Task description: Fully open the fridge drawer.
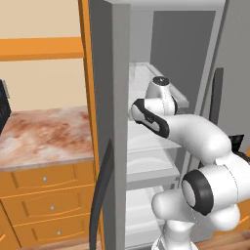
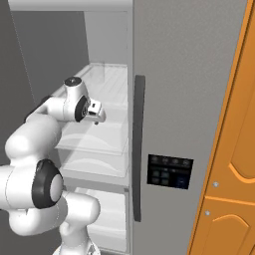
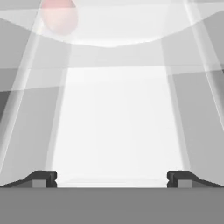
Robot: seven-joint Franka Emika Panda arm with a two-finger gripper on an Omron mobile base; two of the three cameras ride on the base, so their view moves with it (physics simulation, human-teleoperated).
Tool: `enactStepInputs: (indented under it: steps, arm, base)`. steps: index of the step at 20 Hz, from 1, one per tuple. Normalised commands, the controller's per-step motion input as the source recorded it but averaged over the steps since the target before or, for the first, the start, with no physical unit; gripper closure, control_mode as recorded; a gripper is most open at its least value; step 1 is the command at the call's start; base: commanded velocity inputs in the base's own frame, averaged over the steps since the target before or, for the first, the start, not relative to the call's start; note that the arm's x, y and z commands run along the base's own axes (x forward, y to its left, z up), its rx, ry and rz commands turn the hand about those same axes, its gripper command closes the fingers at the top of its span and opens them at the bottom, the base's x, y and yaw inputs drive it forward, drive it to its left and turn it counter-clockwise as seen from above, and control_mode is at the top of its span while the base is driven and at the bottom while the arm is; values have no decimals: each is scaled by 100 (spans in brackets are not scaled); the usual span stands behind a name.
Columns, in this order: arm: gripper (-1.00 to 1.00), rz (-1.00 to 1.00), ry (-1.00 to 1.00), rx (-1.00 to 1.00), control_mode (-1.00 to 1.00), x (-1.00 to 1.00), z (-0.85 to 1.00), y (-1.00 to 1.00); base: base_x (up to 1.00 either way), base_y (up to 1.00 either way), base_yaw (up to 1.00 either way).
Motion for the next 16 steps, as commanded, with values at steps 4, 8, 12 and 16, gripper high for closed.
enactStepInputs:
  steps: [4,8,12,16]
  arm:
    - [-100,-1,0,0,-100,8,-16,0]
    - [-100,0,0,0,-100,0,-26,0]
    - [-100,0,0,0,-100,-31,-15,0]
    - [-100,0,0,0,-100,-53,0,0]
  base:
    - [0,0,0]
    - [0,0,0]
    - [0,0,0]
    - [0,0,0]
